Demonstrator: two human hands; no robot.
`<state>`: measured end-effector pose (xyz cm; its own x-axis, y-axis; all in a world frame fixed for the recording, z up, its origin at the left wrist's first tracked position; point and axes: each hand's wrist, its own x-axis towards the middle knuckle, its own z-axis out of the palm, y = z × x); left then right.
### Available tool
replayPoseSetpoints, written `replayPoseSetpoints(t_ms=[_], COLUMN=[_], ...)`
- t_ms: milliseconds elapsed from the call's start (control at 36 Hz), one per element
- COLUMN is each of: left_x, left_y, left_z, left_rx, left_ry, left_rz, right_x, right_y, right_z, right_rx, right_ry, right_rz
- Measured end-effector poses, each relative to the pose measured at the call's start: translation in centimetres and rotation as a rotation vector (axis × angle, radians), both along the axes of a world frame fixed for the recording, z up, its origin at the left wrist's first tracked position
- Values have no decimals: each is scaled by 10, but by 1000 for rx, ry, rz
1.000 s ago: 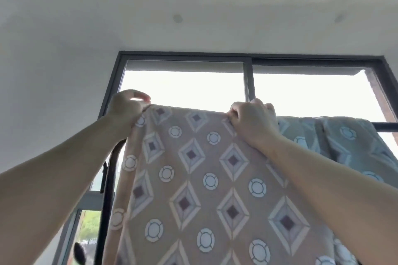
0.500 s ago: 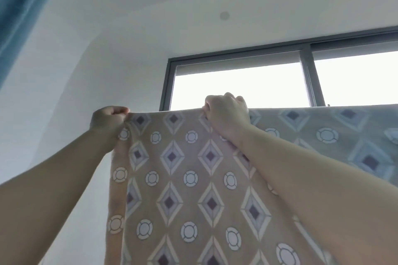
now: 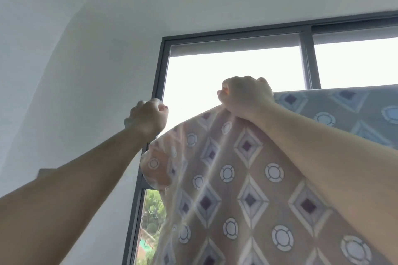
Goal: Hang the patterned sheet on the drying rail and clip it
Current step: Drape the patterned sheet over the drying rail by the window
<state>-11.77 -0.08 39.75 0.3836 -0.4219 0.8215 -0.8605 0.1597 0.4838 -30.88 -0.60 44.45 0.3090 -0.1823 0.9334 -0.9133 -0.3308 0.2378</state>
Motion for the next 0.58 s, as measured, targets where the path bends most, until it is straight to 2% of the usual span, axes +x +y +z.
replayPoseSetpoints(t_ms=[111, 250, 361, 444, 583], left_x=[-68, -145, -194, -229, -288], left_y=[13, 21, 20, 21, 28], left_z=[9, 15, 17, 20, 21], left_rx=[-156, -226, -192, -170, -178], left_ry=[-217, -458, -506, -476, -514], left_rz=[-223, -231, -208, -192, -256], right_x=[-33, -95, -153, -196, -263], right_y=[6, 17, 34, 46, 63], right_z=[-8, -17, -26, -28, -32], right_rx=[-10, -30, -19, -12, 23], right_ry=[-19, -74, -93, -85, -216], right_rz=[2, -35, -82, -167, -227])
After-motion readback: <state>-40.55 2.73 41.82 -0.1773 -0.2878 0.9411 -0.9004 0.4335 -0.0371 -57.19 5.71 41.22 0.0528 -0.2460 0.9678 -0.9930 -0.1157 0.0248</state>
